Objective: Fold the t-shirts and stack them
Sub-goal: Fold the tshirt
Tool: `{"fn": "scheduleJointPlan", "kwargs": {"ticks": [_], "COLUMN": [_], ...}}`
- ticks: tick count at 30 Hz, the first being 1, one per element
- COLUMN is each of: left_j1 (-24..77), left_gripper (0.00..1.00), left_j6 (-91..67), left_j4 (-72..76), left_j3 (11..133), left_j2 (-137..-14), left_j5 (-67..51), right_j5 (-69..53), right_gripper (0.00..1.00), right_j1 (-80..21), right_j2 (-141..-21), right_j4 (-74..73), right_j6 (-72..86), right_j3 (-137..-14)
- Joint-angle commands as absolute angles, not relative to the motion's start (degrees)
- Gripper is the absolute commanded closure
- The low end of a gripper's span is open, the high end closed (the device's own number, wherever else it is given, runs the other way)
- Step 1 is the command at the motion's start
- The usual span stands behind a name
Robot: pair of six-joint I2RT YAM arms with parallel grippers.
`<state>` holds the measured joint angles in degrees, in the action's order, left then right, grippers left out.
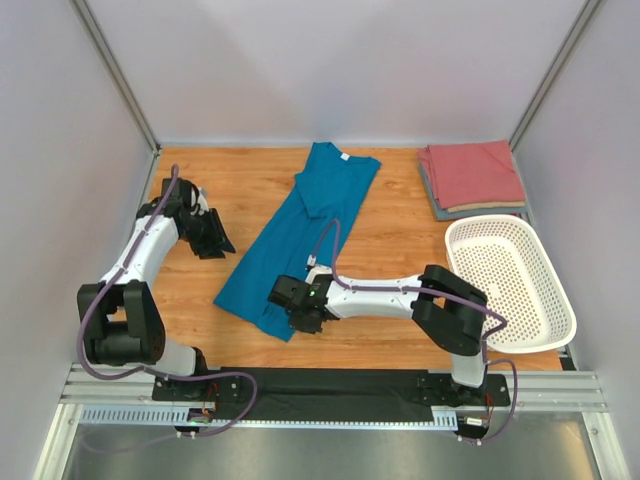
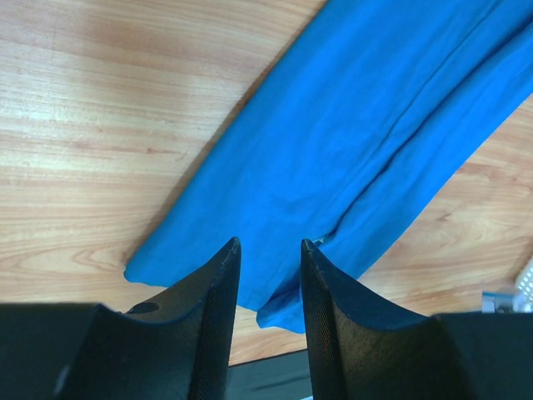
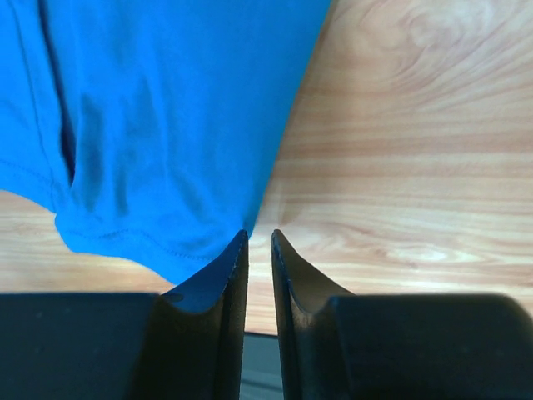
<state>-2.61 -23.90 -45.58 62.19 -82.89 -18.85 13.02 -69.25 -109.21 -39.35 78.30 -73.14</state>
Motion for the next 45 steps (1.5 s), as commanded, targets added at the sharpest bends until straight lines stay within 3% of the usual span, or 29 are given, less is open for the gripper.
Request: {"fn": "scheduleJointPlan", "kwargs": {"ticks": [1, 10, 17, 25, 32, 43, 45], "left_j1": [-2.5, -2.7, -3.2, -3.3, -2.5, 10.4, 15.7], "left_gripper": [0.58, 0.58, 0.58, 0.58, 0.58, 0.57, 0.56], "left_j6": [-24.1, -24.7, -25.9, -25.0, -22.8, -23.7, -25.1], "left_j4": [-46.0, -45.3, -44.6, -45.3, -47.2, -43.9, -45.2], "left_j3": [64.1, 64.6, 65.4, 65.3, 65.7, 47.6, 47.4], "left_j2": [-85.3, -87.1, -89.9, -89.6, -82.3, -69.3, -67.8], "left_j5": [-18.4, -18.3, -19.9, -17.0, -15.8, -24.0, -19.9], "right_j5": [15.6, 15.1, 13.7, 13.0, 13.7, 14.0, 15.5], "right_gripper": [0.81, 0.84, 0.99, 1.00, 1.00, 1.00, 1.00], "right_j1": [-70.8, -71.1, -71.1, -71.0, -70.9, -70.9, -70.9], "right_j2": [-107.5, -109.5, -112.1, -113.5, -107.9, -94.6, -91.6], "right_j4": [-39.5, -37.9, -34.7, -33.7, -35.8, -39.5, -40.5], "right_j6": [81.0, 78.6, 76.7, 75.5, 72.8, 69.2, 68.0], "right_j3": [-76.5, -79.6, -80.5, -74.4, -67.5, -50.1, -47.7]}}
